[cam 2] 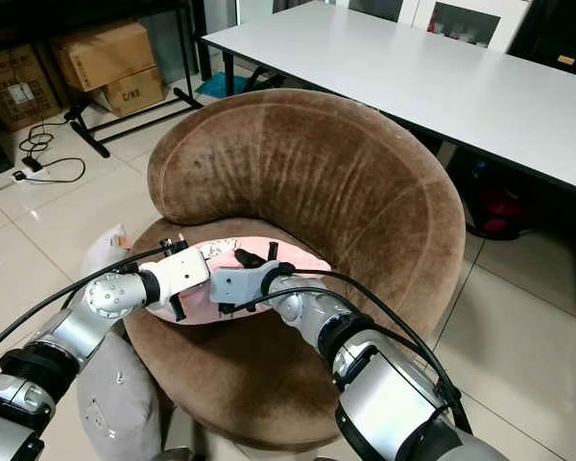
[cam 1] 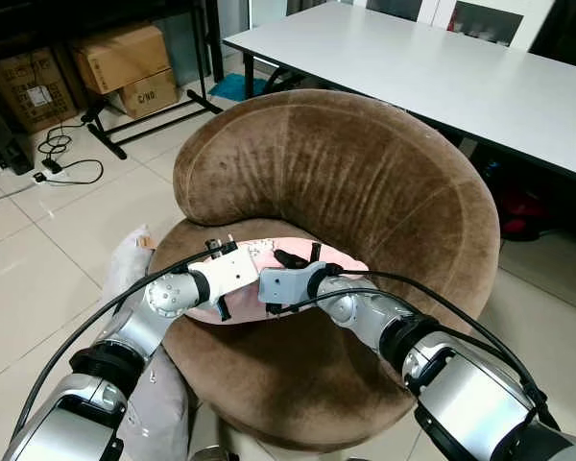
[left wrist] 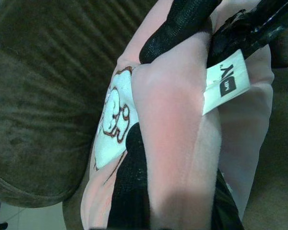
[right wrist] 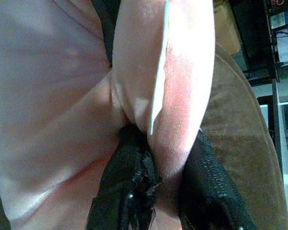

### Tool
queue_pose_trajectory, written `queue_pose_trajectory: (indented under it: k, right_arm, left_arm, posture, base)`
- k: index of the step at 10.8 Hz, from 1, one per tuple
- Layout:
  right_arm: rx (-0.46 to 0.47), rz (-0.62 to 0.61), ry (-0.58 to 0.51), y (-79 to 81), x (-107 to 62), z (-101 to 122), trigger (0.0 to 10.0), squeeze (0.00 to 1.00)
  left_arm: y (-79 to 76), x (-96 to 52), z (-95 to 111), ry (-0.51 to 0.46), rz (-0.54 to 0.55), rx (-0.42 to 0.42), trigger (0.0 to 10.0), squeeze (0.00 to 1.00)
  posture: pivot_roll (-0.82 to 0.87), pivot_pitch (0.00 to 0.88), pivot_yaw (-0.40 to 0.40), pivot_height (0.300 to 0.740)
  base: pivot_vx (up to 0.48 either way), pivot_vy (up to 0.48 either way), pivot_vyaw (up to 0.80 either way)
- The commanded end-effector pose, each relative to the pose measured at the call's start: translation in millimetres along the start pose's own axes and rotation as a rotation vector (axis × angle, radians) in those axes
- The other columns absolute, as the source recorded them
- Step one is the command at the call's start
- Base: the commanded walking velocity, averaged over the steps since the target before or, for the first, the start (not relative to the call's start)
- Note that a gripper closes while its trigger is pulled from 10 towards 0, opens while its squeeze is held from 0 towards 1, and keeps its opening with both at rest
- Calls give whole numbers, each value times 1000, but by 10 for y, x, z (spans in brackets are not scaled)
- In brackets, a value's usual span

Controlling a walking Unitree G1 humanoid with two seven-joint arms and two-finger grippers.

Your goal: Move the pillow to the sofa from floor

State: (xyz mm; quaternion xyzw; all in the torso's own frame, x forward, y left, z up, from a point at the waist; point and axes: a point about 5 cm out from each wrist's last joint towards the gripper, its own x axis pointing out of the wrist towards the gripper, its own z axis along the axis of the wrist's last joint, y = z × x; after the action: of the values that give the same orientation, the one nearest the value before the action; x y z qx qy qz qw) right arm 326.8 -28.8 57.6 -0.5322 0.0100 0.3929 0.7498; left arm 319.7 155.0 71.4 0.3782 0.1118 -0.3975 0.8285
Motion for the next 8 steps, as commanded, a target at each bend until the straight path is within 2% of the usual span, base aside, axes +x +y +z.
queue_pose_trajectory:
  k: [1,4,5,6,7,8]
  right_arm:
    - [10,-22,-4,-68,12,20,0,0]
    - [19,-31,-3,-74,12,20,0,0]
    - [20,-28,-10,-68,19,40,0,0]
    - [31,-33,-18,-73,23,57,0,0]
    - [35,-34,-19,-74,23,59,0,0]
    - [77,-49,-16,-92,16,40,0,0]
  left_arm:
    - [11,13,96,-42,-2,10,0,0]
    - [30,2,94,-37,14,-4,0,0]
    - [69,-19,83,-32,59,-13,275,0]
    - [87,-42,102,-69,66,-58,10000,1000]
    - [86,-50,103,-70,64,-46,10000,1000]
    - [104,-132,136,-118,56,-91,10000,1000]
  posture:
    - [-16,0,-51,740]
    - [-6,0,-67,740]
    - [-5,0,-66,740]
    - [-8,0,-59,740]
    - [-9,0,-57,740]
    - [-14,0,-42,740]
  base:
    - [0,0,0]
    - [0,0,0]
    - [0,0,0]
    - [0,0,0]
    - [0,0,0]
    - [0,0,0]
